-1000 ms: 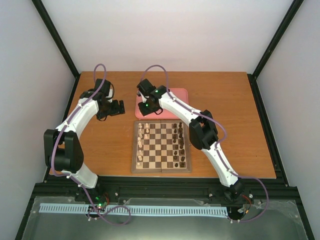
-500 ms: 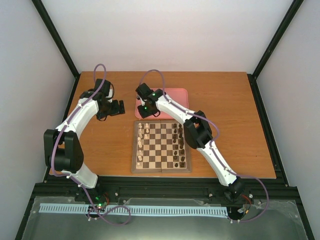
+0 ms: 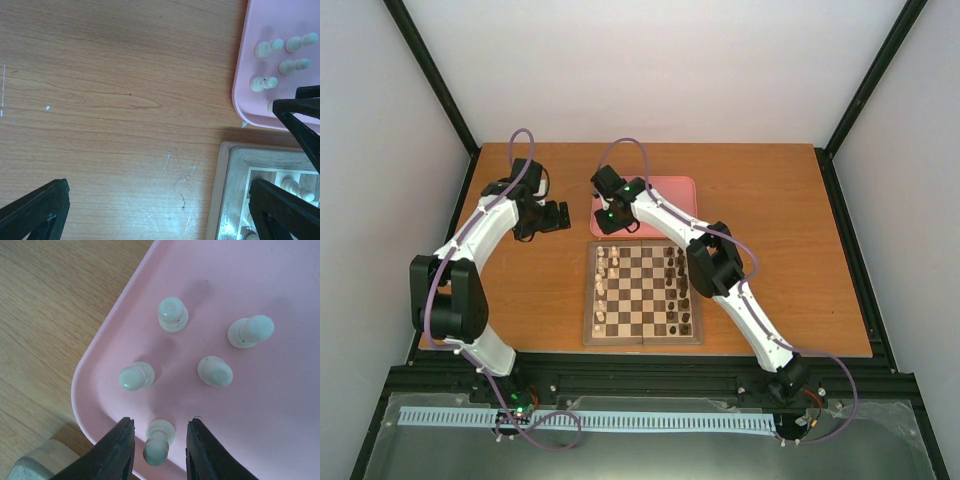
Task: Set up the chess pieces on the board
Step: Pick up the chess piece from the storage box.
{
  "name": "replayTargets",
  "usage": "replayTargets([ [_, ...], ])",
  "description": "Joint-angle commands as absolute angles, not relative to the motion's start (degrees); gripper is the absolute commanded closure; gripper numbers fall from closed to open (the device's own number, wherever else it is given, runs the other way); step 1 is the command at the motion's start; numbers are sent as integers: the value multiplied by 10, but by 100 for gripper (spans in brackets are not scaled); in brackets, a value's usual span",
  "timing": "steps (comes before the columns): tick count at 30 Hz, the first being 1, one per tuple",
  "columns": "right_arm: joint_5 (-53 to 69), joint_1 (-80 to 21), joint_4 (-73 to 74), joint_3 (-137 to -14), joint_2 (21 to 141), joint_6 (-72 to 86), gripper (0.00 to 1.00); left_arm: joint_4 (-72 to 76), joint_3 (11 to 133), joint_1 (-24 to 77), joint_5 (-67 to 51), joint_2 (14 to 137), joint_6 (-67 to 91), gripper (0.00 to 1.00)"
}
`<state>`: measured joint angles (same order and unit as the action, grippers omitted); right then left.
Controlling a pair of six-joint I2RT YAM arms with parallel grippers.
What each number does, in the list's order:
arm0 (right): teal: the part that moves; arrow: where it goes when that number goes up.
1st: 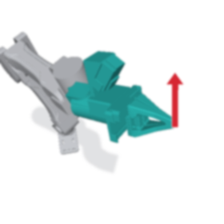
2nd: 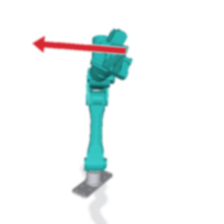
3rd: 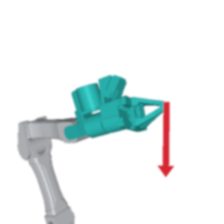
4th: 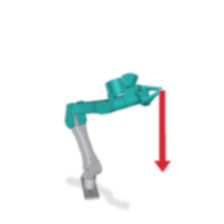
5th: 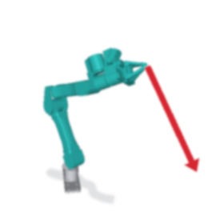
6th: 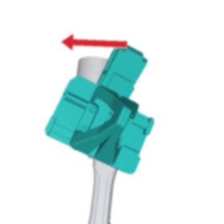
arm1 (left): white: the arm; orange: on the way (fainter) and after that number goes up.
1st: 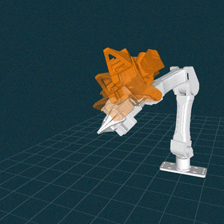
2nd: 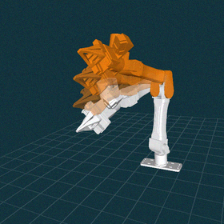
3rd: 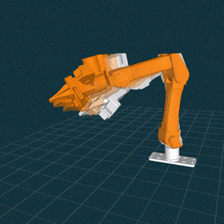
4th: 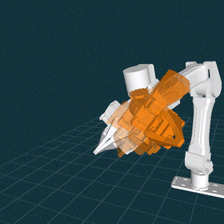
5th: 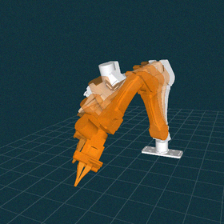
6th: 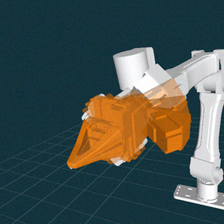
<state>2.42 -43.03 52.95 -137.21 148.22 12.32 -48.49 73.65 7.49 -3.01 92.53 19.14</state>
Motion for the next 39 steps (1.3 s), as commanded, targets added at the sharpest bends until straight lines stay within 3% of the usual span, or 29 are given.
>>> replayTargets([
  [1,29,-426,532,-1394,1501,118,70,-485,748,77,-29,931,181,0],
  [5,31,-422,536,-1410,1510,118,72,-485,749,77,-29,932,180,0],
  [14,27,-415,538,-1413,1502,116,96,-487,749,77,-31,930,181,0],
  [27,-3,-424,570,-1368,1338,106,97,-486,747,77,-32,915,181,0],
  [31,-1,-451,590,-1289,1271,114,97,-484,747,77,-32,912,183,0],
  [39,5,-523,494,-979,1101,167,97,-480,740,77,-34,906,183,0],
])
